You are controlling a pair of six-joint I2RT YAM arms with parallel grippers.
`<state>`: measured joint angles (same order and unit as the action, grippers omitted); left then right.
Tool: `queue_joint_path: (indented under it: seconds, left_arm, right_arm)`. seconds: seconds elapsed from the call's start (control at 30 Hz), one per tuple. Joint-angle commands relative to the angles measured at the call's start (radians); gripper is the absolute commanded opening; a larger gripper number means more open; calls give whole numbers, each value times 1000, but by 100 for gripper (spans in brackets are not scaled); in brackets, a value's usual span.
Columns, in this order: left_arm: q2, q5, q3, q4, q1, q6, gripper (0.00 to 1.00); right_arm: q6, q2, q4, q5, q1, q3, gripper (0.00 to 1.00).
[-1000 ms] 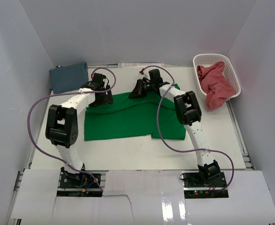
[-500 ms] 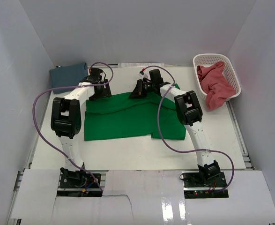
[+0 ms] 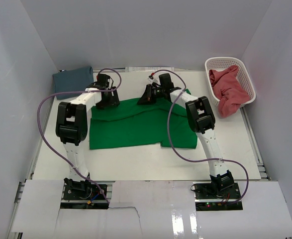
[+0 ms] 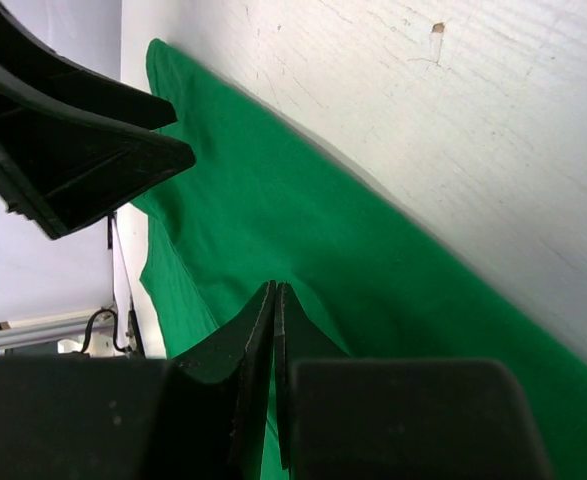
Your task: Fold and stack the t-shirts
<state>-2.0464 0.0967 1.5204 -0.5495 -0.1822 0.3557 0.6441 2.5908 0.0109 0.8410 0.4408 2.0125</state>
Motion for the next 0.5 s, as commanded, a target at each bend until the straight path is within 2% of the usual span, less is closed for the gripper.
queue_joint_path:
  seconds: [0.0, 0.2, 0.47]
  left_arm:
    - [-44, 6, 36, 6, 7, -12, 89]
    - [-142, 12, 95, 22, 9, -18, 88]
    - [-253, 23, 256, -7, 18, -43, 88]
  right_arm:
    - [-18, -32, 31, 15, -7, 26, 8]
    - [-26, -3, 17, -11, -28, 46, 8]
    - [-21, 11, 38, -10, -66, 81, 8]
